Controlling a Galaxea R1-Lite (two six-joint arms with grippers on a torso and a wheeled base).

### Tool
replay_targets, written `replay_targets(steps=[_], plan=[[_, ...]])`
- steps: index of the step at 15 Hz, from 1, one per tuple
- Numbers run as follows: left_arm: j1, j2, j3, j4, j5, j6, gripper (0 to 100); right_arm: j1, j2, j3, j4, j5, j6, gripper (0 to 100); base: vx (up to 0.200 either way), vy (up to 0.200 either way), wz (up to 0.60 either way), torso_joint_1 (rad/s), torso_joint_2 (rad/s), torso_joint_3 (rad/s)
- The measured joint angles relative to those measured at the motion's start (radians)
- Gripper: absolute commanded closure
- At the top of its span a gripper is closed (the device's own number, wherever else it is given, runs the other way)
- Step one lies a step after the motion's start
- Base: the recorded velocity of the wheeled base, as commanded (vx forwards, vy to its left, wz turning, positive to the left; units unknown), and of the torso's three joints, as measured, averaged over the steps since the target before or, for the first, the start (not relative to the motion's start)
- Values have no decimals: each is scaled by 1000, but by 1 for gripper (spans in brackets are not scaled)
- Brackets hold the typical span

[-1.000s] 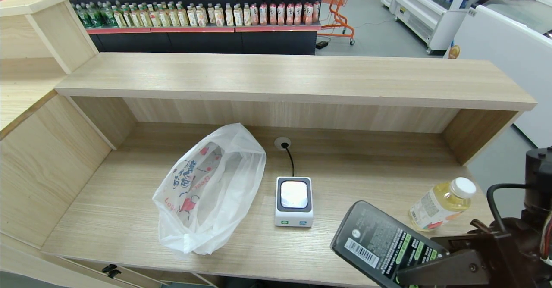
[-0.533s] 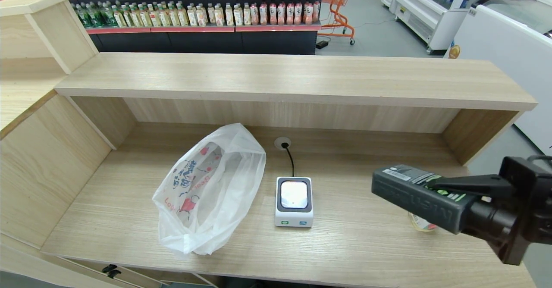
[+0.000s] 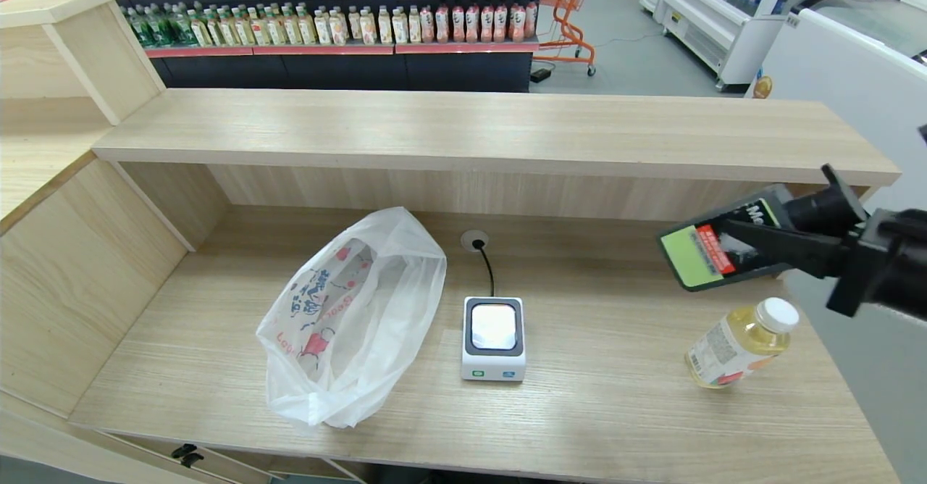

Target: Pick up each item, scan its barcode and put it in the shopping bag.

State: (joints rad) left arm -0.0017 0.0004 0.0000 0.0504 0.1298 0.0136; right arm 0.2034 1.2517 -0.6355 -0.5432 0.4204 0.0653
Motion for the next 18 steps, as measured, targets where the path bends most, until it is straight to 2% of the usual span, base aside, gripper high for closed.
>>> replay_targets(steps=[2, 3, 5, 12, 18], plan=[[0, 0, 0, 0, 0, 0, 0, 108, 116, -69, 47, -143, 310, 100, 0, 0, 0, 0, 0, 0], [0, 0, 0, 0, 0, 0, 0, 145, 177, -96, 62, -173, 410, 100, 0, 0, 0, 0, 0, 0], [0, 0, 0, 0, 0, 0, 0, 200, 296, -124, 80, -200, 502, 100, 0, 0, 0, 0, 0, 0], [0, 0, 0, 0, 0, 0, 0, 330, 552, -231, 75, -210, 514, 100, 0, 0, 0, 0, 0, 0], [0, 0, 0, 0, 0, 0, 0, 384, 695, -354, 65, -212, 399, 100, 0, 0, 0, 0, 0, 0]])
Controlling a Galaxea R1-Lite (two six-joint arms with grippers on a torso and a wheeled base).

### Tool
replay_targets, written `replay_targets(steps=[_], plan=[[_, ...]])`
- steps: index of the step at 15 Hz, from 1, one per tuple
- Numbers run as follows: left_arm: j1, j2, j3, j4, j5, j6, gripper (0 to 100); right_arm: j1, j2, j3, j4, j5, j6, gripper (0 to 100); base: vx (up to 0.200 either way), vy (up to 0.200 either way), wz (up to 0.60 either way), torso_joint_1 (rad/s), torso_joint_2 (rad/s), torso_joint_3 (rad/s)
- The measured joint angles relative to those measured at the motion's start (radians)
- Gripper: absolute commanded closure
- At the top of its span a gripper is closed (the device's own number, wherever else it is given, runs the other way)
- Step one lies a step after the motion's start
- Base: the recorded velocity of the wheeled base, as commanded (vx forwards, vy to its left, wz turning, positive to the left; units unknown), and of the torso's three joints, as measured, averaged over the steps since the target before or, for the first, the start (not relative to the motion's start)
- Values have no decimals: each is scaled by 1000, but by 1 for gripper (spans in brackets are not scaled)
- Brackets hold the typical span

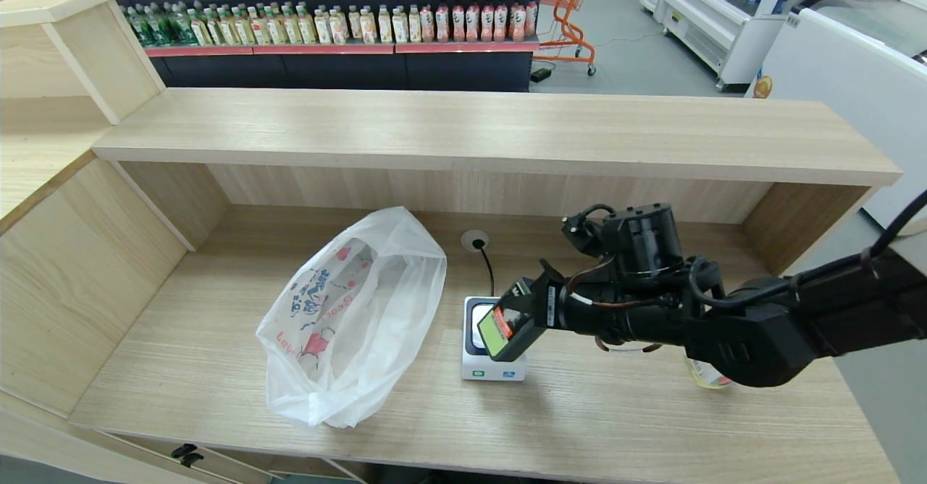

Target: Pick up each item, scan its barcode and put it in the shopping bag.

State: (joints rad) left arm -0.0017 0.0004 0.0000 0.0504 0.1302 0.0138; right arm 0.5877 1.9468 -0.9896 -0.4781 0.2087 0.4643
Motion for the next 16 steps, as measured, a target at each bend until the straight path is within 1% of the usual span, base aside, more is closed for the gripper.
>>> replay_targets(steps=[3, 7, 11, 14, 16], plan=[[0, 0, 0, 0, 0, 0, 0, 13, 57, -50, -1, 0, -75, 100, 0, 0, 0, 0, 0, 0], [0, 0, 0, 0, 0, 0, 0, 14, 104, -74, -1, -1, -153, 100, 0, 0, 0, 0, 0, 0], [0, 0, 0, 0, 0, 0, 0, 13, 117, -77, -7, 0, -158, 100, 0, 0, 0, 0, 0, 0], [0, 0, 0, 0, 0, 0, 0, 16, 96, -78, -77, 12, -116, 100, 0, 0, 0, 0, 0, 0], [0, 0, 0, 0, 0, 0, 0, 9, 39, -76, -93, 24, -113, 100, 0, 0, 0, 0, 0, 0]])
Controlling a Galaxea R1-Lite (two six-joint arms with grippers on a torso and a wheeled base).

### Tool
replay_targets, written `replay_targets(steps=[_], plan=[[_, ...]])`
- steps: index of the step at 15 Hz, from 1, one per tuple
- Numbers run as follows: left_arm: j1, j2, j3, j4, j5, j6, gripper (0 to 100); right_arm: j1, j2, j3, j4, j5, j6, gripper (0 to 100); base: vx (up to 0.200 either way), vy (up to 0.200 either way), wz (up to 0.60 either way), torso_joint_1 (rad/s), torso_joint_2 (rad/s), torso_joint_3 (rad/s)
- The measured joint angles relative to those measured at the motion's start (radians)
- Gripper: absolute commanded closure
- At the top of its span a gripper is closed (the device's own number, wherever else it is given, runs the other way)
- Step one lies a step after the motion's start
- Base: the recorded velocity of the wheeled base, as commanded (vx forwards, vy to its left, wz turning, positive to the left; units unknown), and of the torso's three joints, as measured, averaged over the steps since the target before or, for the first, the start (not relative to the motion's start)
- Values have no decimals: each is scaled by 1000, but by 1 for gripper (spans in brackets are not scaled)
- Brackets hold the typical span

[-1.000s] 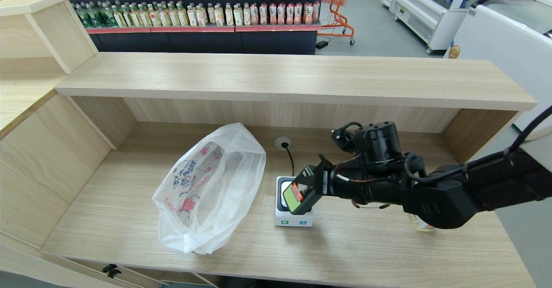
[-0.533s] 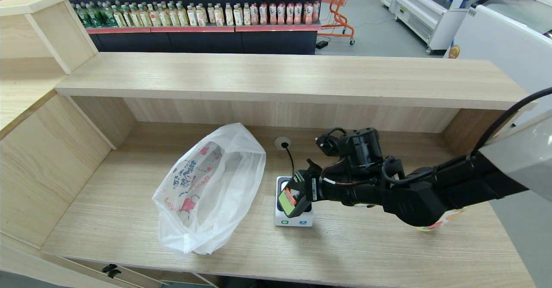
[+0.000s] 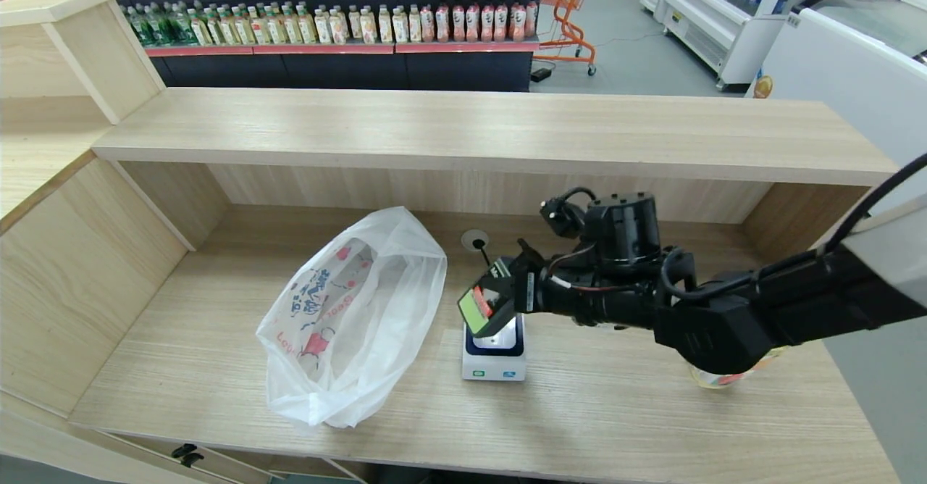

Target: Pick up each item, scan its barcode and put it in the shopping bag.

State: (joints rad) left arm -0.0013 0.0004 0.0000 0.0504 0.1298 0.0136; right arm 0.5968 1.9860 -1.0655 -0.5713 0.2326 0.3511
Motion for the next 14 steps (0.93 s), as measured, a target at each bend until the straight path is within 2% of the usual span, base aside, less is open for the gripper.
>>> replay_targets(steps=[1, 3, 6, 10, 14], plan=[[0, 0, 0, 0, 0, 0, 0, -20, -39, 3, -3, 0, -37, 100, 0, 0, 0, 0, 0, 0], [0, 0, 0, 0, 0, 0, 0, -97, -124, 44, -19, -7, -208, 100, 0, 0, 0, 0, 0, 0], [0, 0, 0, 0, 0, 0, 0, -202, -262, 182, -67, -6, -357, 100, 0, 0, 0, 0, 0, 0], [0, 0, 0, 0, 0, 0, 0, -250, -435, 373, -107, -5, -385, 100, 0, 0, 0, 0, 0, 0], [0, 0, 0, 0, 0, 4, 0, -250, -556, 471, -108, 29, -348, 100, 0, 0, 0, 0, 0, 0]])
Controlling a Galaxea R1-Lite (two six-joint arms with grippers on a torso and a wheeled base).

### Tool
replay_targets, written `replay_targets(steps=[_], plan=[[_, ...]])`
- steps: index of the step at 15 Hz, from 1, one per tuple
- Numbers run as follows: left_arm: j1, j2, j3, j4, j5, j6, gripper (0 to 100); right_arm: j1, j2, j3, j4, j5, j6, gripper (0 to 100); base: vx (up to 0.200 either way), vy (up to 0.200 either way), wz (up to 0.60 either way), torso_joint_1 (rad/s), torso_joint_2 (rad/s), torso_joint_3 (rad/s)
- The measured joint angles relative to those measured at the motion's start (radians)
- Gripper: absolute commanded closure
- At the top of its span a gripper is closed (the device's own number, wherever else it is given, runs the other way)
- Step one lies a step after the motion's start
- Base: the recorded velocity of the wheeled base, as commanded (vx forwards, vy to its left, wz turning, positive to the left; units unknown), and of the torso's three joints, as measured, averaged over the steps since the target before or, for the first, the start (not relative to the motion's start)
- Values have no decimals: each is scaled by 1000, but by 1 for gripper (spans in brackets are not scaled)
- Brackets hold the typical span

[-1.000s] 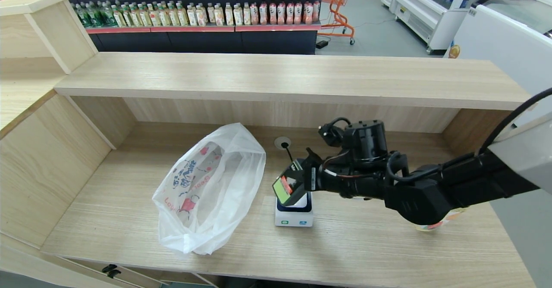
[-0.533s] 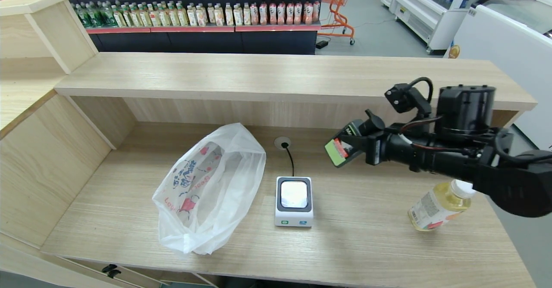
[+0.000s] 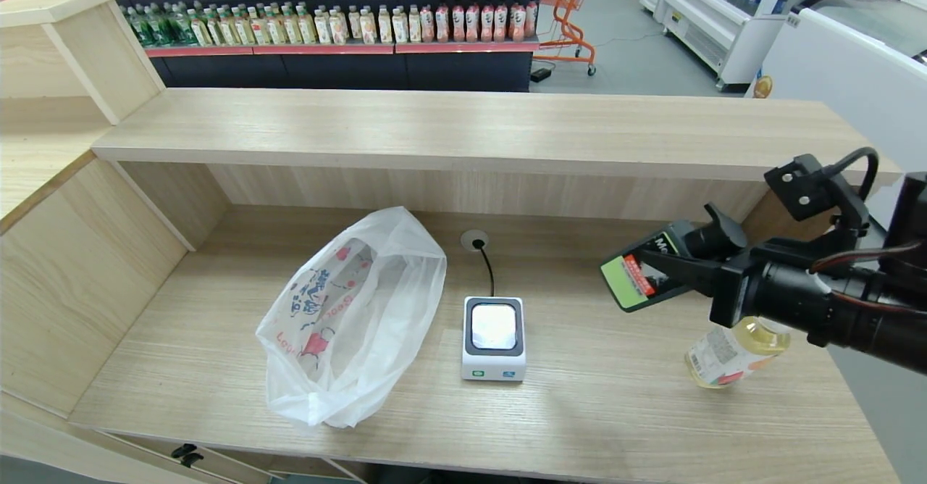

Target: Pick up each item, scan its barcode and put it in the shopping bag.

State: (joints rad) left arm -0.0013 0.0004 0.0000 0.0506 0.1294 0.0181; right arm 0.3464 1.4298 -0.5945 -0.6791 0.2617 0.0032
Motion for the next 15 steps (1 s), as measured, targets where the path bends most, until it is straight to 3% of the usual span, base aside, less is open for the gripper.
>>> replay_targets(steps=[3, 6, 11, 15], plan=[[0, 0, 0, 0, 0, 1, 0, 1, -46, 35, 6, 0, 37, 100, -200, 0, 0, 1, 6, 2], [0, 0, 0, 0, 0, 0, 0, 2, -59, 47, 8, 0, 90, 100, 0, 0, 0, 0, 0, 0], [1, 0, 0, 0, 0, -3, 0, 15, -54, 36, 35, 1, 289, 100, 0, 200, 0, 0, 0, 2], [-1, 0, 0, 0, 1, -6, 0, 45, -40, -33, 188, 2, 417, 100, 0, 200, 0, 7, 2, 2]])
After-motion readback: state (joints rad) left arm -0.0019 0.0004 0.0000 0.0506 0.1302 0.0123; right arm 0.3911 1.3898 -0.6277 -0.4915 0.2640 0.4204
